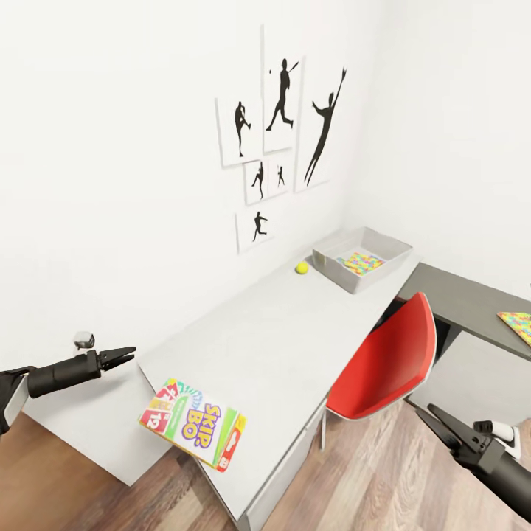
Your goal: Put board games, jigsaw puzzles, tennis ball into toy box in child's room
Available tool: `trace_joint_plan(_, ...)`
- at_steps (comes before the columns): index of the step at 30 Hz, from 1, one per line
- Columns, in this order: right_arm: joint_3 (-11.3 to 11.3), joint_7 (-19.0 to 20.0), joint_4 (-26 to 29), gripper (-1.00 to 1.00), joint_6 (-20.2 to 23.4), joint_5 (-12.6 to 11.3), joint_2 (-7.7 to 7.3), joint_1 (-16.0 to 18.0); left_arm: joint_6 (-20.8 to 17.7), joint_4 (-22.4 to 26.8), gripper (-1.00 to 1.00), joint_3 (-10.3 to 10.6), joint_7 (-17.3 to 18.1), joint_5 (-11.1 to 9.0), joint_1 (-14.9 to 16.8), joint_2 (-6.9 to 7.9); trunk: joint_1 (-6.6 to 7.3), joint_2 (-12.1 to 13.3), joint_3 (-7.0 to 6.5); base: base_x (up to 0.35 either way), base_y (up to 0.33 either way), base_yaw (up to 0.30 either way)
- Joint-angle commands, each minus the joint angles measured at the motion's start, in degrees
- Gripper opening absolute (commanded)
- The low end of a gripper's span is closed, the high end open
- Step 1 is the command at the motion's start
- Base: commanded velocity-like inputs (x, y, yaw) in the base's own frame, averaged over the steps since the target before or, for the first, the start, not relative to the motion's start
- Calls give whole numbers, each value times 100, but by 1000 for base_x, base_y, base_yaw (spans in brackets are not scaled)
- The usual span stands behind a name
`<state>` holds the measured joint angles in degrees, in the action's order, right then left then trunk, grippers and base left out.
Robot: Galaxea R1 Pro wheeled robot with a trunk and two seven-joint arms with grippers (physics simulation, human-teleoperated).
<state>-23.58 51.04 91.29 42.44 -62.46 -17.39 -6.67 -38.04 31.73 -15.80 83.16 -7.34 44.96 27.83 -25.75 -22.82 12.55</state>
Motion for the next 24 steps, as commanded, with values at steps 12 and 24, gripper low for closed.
trace_joint_plan(12,-5,-60,3,100,16,196,16,15,-345,-19,100,6,13,9,2,14,-201,-371,135,-1,0,-6)
trace_joint_plan(24,-21,-33,1,100,62,187,-22,11,-965,-720,100,-22,-52,19,-5,64,-465,-852,351,0,0,0)
